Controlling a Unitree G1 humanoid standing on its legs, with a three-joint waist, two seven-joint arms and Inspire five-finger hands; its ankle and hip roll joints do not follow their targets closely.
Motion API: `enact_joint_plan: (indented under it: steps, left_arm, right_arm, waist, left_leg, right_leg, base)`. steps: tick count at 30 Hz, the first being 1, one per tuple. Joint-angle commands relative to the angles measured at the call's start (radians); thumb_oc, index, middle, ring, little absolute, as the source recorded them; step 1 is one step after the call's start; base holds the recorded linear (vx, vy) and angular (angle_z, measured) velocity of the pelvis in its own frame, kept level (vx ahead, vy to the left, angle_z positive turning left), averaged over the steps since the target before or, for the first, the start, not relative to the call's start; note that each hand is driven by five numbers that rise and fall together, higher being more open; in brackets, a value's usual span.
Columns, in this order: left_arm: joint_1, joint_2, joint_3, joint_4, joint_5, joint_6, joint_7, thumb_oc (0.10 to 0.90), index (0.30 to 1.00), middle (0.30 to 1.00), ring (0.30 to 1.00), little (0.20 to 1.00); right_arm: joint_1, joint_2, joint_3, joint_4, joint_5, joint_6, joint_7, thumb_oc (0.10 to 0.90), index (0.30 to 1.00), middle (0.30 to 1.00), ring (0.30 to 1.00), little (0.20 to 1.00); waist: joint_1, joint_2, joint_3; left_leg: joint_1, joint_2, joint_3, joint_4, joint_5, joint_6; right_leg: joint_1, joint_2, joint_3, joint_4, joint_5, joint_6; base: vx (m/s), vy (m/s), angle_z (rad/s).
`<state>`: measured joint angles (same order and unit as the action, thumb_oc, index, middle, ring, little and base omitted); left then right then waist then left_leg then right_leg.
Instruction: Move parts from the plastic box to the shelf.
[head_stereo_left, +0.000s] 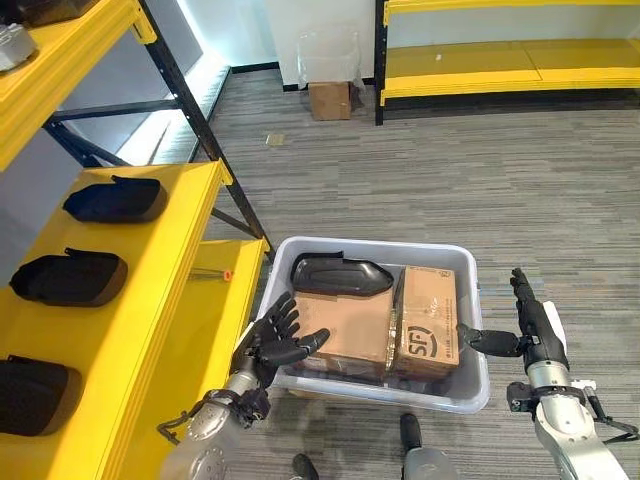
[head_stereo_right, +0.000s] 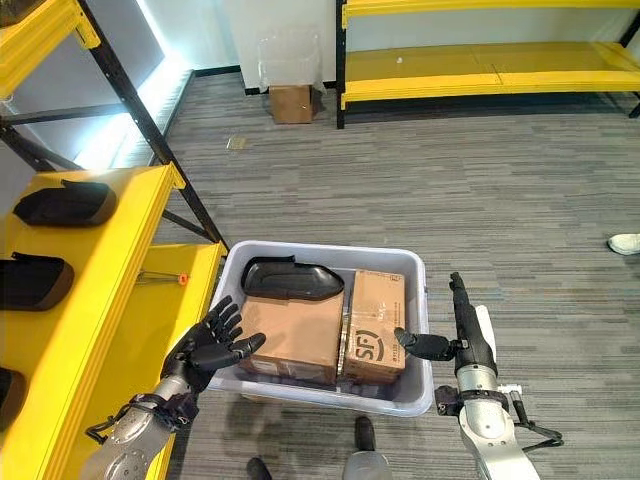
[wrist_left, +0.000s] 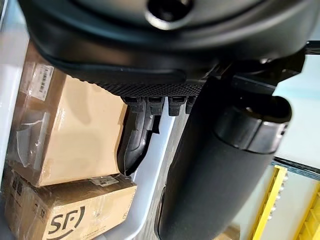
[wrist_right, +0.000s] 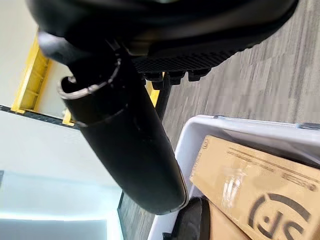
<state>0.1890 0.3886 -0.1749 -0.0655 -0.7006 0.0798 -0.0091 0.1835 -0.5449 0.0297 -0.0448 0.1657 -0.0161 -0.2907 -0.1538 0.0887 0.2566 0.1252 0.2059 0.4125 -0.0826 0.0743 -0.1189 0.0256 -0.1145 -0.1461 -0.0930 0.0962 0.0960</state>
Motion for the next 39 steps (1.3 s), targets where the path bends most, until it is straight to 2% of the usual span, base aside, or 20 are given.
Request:
enact_joint_plan:
  steps: [1,2,9,11,15,19,25,33,39]
  left_arm:
    - [-0.058,0.044,0.051,-0.086,-0.009,-0.098,-0.027,0.900,1.000,1.000,1.000,1.000]
    - [-0.067,0.047,0.049,-0.080,-0.013,-0.099,-0.023,0.900,1.000,1.000,1.000,1.000]
    - [-0.105,0.050,0.031,-0.070,0.002,-0.057,-0.044,0.900,1.000,1.000,1.000,1.000]
    - [-0.117,0.055,0.021,-0.061,0.006,-0.044,-0.056,0.900,1.000,1.000,1.000,1.000]
    - [-0.123,0.065,0.009,-0.054,0.012,-0.019,-0.075,0.900,1.000,1.000,1.000,1.000]
    - [-0.119,0.079,-0.003,-0.066,0.016,0.001,-0.091,0.900,1.000,1.000,1.000,1.000]
    - [-0.126,0.094,-0.008,-0.054,0.024,0.027,-0.107,0.900,1.000,1.000,1.000,1.000]
    - [-0.152,0.114,-0.034,-0.064,0.010,0.038,-0.121,0.900,1.000,1.000,1.000,1.000]
    - [-0.182,0.119,-0.046,-0.077,0.004,0.042,-0.121,0.900,1.000,1.000,1.000,1.000]
  right_arm:
    - [-0.110,-0.065,-0.009,-0.118,-0.079,-0.127,-0.047,0.900,1.000,1.000,1.000,1.000]
    - [-0.150,-0.080,-0.005,-0.120,-0.115,-0.139,-0.063,0.900,1.000,1.000,1.000,1.000]
    - [-0.360,-0.138,0.014,-0.141,-0.185,-0.100,-0.113,0.900,1.000,1.000,1.000,1.000]
    - [-0.444,-0.155,0.031,-0.143,-0.190,-0.061,-0.114,0.900,1.000,1.000,1.000,1.000]
    - [-0.558,-0.173,0.052,-0.132,-0.186,-0.027,-0.135,0.900,1.000,1.000,1.000,1.000]
    - [-0.668,-0.165,0.095,-0.104,-0.140,0.043,-0.114,0.900,1.000,1.000,1.000,1.000]
    - [-0.791,-0.124,0.160,-0.046,-0.140,0.125,-0.122,0.900,1.000,1.000,1.000,1.000]
    - [-0.961,-0.123,0.196,0.059,-0.164,0.218,-0.131,0.900,1.000,1.000,1.000,1.000]
    - [-1.019,-0.133,0.199,0.092,-0.150,0.240,-0.138,0.900,1.000,1.000,1.000,1.000]
  waist:
    - [0.003,-0.051,-0.088]
    - [0.012,-0.053,-0.089]
    - [0.061,-0.065,-0.105]
    - [0.075,-0.070,-0.109]
    - [0.097,-0.077,-0.117]
    - [0.125,-0.082,-0.126]
    - [0.155,-0.078,-0.113]
    - [0.189,-0.040,-0.060]
    - [0.194,-0.004,-0.001]
  left_leg:
    - [-0.038,0.120,-0.011,0.029,0.145,-0.055]
    - [-0.033,0.117,-0.016,0.032,0.137,-0.053]
    - [-0.020,0.088,-0.044,0.031,0.077,-0.031]
    - [-0.014,0.076,-0.054,0.029,0.049,-0.025]
    - [-0.009,0.057,-0.072,0.025,0.015,-0.016]
    - [0.001,0.032,-0.106,0.009,-0.023,-0.006]
    - [-0.003,0.017,-0.140,0.015,-0.035,-0.004]
    - [-0.065,-0.004,-0.185,0.058,-0.053,0.002]
    - [-0.116,-0.020,-0.208,0.083,-0.057,0.013]
  right_leg:
    - [0.041,-0.039,-0.088,0.006,-0.071,0.007]
    - [0.056,-0.039,-0.099,0.006,-0.074,0.006]
    - [0.083,-0.046,-0.121,0.006,-0.075,0.007]
    - [0.093,-0.050,-0.128,0.006,-0.079,0.009]
    - [0.100,-0.054,-0.132,0.006,-0.077,0.010]
    - [0.106,-0.061,-0.129,0.006,-0.078,0.014]
    - [0.107,-0.069,-0.134,0.007,-0.075,0.014]
    - [0.047,-0.103,-0.137,0.066,-0.088,0.020]
    - [-0.012,-0.124,-0.120,0.121,-0.102,0.020]
  base:
    - [0.00,0.000,0.00]
    - [0.00,0.000,0.00]
    - [0.06,0.003,0.09]
    - [0.07,-0.002,0.14]
    - [0.07,-0.004,0.15]
    - [0.13,-0.006,0.12]
    - [0.09,-0.007,0.17]
    - [0.02,0.026,0.16]
    - [-0.02,0.036,0.08]
